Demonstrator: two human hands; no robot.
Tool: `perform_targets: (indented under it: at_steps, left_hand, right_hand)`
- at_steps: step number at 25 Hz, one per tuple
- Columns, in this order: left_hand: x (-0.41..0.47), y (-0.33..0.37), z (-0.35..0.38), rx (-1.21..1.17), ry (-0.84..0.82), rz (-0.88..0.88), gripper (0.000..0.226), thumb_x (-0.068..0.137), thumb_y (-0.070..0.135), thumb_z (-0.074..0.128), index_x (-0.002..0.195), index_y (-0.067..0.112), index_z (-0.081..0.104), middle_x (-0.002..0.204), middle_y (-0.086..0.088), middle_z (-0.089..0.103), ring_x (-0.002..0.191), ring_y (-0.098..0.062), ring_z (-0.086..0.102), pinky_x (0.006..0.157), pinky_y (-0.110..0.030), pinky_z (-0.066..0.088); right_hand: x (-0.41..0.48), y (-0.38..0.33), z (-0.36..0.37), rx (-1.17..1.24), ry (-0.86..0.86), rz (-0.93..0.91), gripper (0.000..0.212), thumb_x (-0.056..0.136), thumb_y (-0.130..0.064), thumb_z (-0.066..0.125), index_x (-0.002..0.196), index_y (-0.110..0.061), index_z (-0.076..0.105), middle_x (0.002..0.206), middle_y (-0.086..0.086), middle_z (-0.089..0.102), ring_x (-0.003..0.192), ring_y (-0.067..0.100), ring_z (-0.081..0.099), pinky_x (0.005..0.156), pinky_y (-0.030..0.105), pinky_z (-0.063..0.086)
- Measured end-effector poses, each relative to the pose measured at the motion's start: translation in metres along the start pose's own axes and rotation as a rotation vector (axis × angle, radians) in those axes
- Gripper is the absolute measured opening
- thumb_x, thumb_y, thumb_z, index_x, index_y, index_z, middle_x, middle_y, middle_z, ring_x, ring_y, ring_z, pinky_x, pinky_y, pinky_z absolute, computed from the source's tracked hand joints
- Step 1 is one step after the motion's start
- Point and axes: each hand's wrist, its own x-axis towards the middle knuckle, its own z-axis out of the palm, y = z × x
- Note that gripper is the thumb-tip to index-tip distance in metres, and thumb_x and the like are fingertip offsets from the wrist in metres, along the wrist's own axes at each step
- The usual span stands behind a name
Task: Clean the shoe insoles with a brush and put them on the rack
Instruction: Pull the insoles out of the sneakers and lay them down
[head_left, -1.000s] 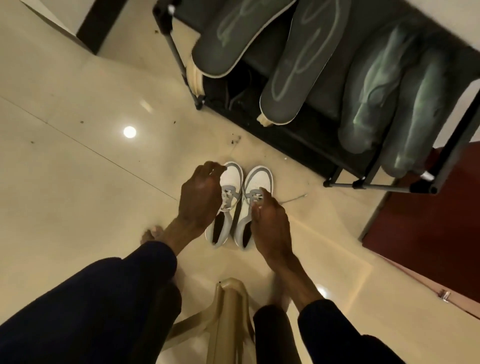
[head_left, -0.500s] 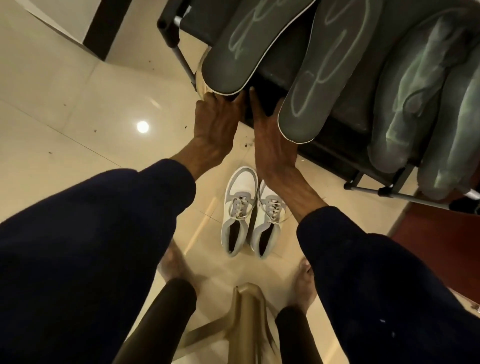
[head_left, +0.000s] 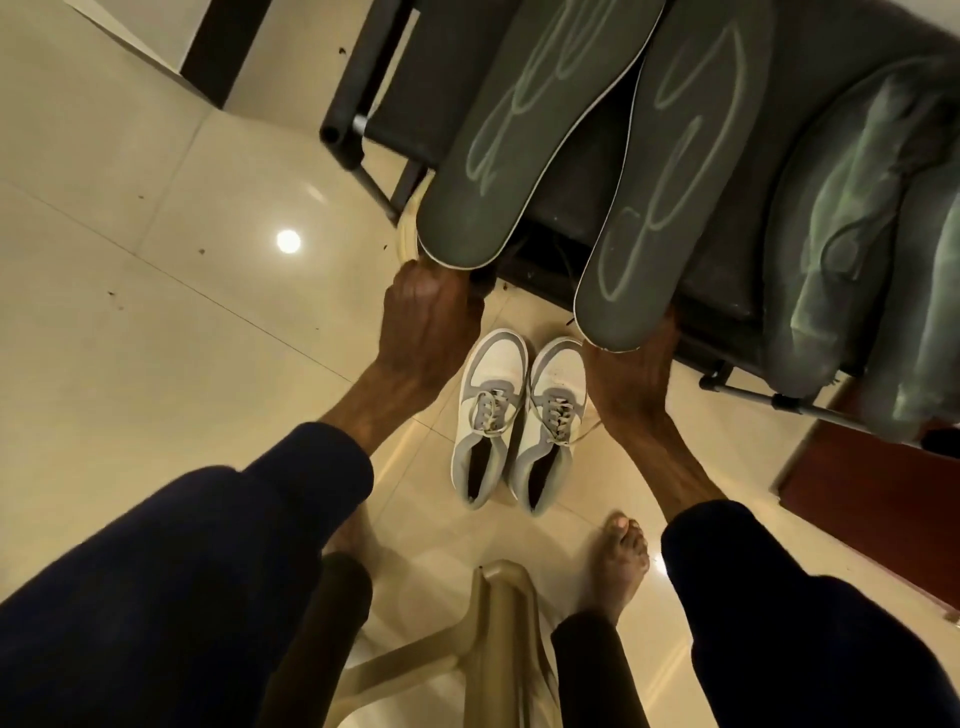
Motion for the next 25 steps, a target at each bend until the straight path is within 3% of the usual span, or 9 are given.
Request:
perform_targets:
  at_steps: [3, 5, 7, 10, 12, 14, 18, 22, 25]
  left_hand:
    - [-0.026, 0.001, -0.001, 0.059, -0.047, 0.032, 0.019, 0.084, 0.003, 0.077, 0.099, -0.005, 0.069, 0.084, -0.024, 0.072, 0.071, -0.043, 0.07, 0.069, -0.048, 0.06]
    - [-0.014, -0.008, 0.001, 0.041, 0.014, 0.037, 0.019, 0.084, 0.003, 0.077, 0.1, -0.006, 0.07, 0.087, -0.025, 0.073, 0.075, -0.046, 0.071, 0.073, -0.051, 0.06]
    - [-0.013, -0.008, -0.002, 0.014, 0.034, 0.041, 0.018, 0.085, 0.001, 0.077, 0.1, -0.007, 0.071, 0.09, -0.026, 0.073, 0.078, -0.047, 0.071, 0.074, -0.054, 0.06]
    - [-0.024, -0.007, -0.006, -0.017, 0.012, 0.073, 0.019, 0.091, 0.006, 0.072, 0.107, -0.002, 0.067, 0.089, -0.025, 0.072, 0.073, -0.044, 0.069, 0.071, -0.049, 0.061]
    - [-0.042, -0.003, -0.01, -0.068, -0.011, 0.056, 0.016, 0.096, 0.014, 0.067, 0.107, 0.003, 0.062, 0.082, -0.02, 0.068, 0.067, -0.036, 0.062, 0.065, -0.043, 0.058]
    - [-0.069, 0.001, -0.017, -0.163, 0.001, -0.009, 0.013, 0.096, 0.014, 0.067, 0.1, 0.005, 0.058, 0.073, -0.013, 0.062, 0.061, -0.028, 0.051, 0.059, -0.037, 0.051]
    - [-0.15, -0.012, -0.035, -0.308, -0.078, -0.143, 0.021, 0.094, 0.018, 0.071, 0.091, 0.015, 0.05, 0.073, -0.004, 0.058, 0.063, -0.024, 0.054, 0.058, -0.038, 0.05]
    - [-0.231, -0.056, -0.052, -0.309, -0.224, -0.384, 0.021, 0.096, 0.043, 0.059, 0.088, 0.029, 0.046, 0.077, 0.004, 0.055, 0.07, -0.026, 0.057, 0.07, -0.05, 0.055]
    - [-0.254, -0.075, -0.061, -0.365, -0.173, -0.444, 0.019, 0.092, 0.025, 0.073, 0.089, 0.016, 0.056, 0.078, 0.007, 0.054, 0.066, -0.014, 0.053, 0.071, -0.036, 0.055]
  right_hand:
    - [-0.006, 0.004, -0.009, -0.014, 0.099, -0.106, 0.057, 0.085, 0.006, 0.073, 0.108, -0.04, 0.048, 0.107, -0.02, 0.058, 0.103, -0.015, 0.056, 0.085, 0.031, 0.054]
    - [0.009, 0.002, -0.01, -0.203, 0.03, -0.168, 0.046, 0.092, -0.007, 0.066, 0.131, -0.021, 0.048, 0.121, 0.021, 0.062, 0.123, 0.017, 0.06, 0.098, 0.044, 0.048]
    - [0.019, 0.004, -0.014, -0.382, -0.096, -0.076, 0.053, 0.096, -0.026, 0.053, 0.141, 0.001, 0.046, 0.136, 0.033, 0.053, 0.13, 0.046, 0.05, 0.108, 0.045, 0.037]
    - [-0.003, -0.008, -0.011, -0.063, 0.07, -0.114, 0.049, 0.083, 0.0, 0.076, 0.119, -0.022, 0.052, 0.109, 0.007, 0.061, 0.108, 0.015, 0.061, 0.089, 0.028, 0.05]
    - [-0.024, -0.018, -0.002, 0.021, 0.091, -0.123, 0.04, 0.086, -0.006, 0.08, 0.111, -0.025, 0.056, 0.104, -0.01, 0.06, 0.094, -0.006, 0.057, 0.085, 0.006, 0.045]
    - [-0.056, -0.017, 0.009, -0.099, 0.092, -0.139, 0.024, 0.092, -0.02, 0.078, 0.103, -0.006, 0.062, 0.097, 0.002, 0.065, 0.088, 0.0, 0.055, 0.079, 0.002, 0.041]
    - [-0.142, -0.002, 0.022, -0.116, 0.023, -0.146, 0.028, 0.092, -0.022, 0.077, 0.093, -0.003, 0.057, 0.087, 0.008, 0.056, 0.074, 0.016, 0.052, 0.062, 0.024, 0.046]
    - [-0.219, 0.001, 0.036, -0.164, -0.127, -0.143, 0.031, 0.089, -0.023, 0.079, 0.087, -0.003, 0.056, 0.086, 0.006, 0.052, 0.074, 0.008, 0.041, 0.067, 0.006, 0.034]
    - [-0.246, 0.005, 0.06, -0.209, -0.228, -0.112, 0.03, 0.089, -0.023, 0.079, 0.089, -0.007, 0.053, 0.089, 0.004, 0.05, 0.076, 0.005, 0.038, 0.067, 0.004, 0.032]
